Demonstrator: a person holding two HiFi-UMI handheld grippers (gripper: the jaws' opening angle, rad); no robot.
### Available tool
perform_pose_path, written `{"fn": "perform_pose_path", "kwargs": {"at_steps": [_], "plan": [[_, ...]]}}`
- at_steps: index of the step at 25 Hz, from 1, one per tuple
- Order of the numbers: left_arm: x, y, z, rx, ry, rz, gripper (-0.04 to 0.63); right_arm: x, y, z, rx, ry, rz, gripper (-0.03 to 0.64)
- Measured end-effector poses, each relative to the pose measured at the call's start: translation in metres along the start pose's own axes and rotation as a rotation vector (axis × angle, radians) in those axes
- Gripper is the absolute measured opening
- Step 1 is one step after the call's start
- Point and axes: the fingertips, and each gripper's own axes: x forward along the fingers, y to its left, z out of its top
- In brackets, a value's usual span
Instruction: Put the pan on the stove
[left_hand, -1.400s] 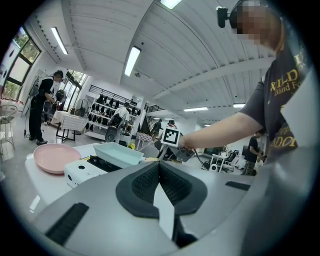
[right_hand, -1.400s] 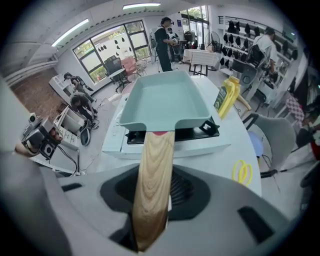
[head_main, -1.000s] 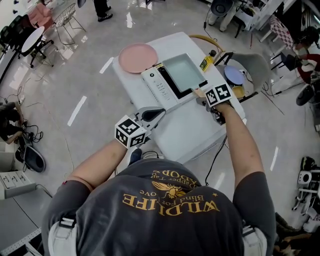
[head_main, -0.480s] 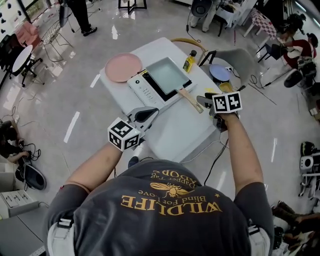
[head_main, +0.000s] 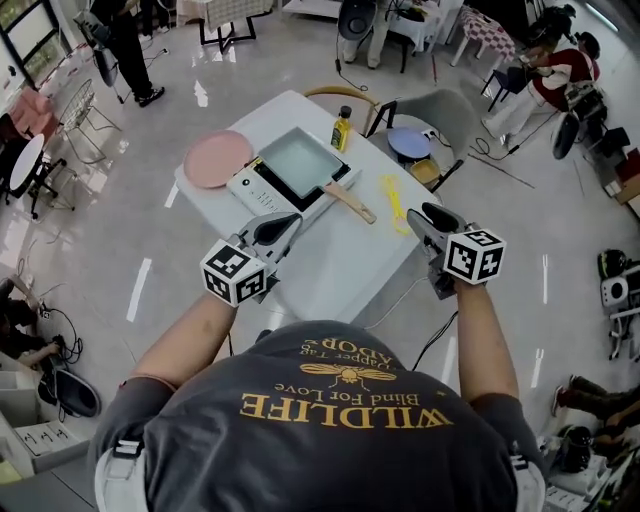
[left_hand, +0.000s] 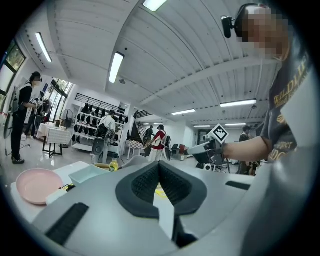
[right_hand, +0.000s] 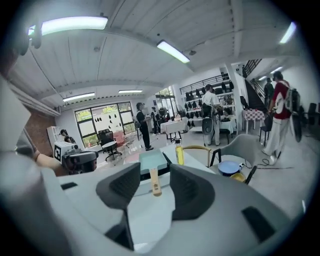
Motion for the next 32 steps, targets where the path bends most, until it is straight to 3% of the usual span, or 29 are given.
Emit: {"fn": "perform_pose_path", "kwargs": {"at_steps": [12,19,24,32], "plan": [[0.01,-0.024,0.021,0.041,-0.018,-0.025,-0.003,-0.06,-0.015,-0.023,0.03,-0.155,-0.128,0.083],[0.006,-0.021,0.019,0.022,-0.02,0.0,-0.003,-0.069,-0.027,-0.046,0.095,-0.144,-0.191,0.002],[0.006,-0.02,0.018,0.017,-0.019,0.003,-0.003,-0.075,-0.036,-0.05,0.131,-0.161,-0.208,0.002],[0.007,-0.018,0.017,0.009,-0.021,0.0,-0.003,-0.066,-0.027,-0.053,0.101,-0.147,-0.171,0.001]]}}
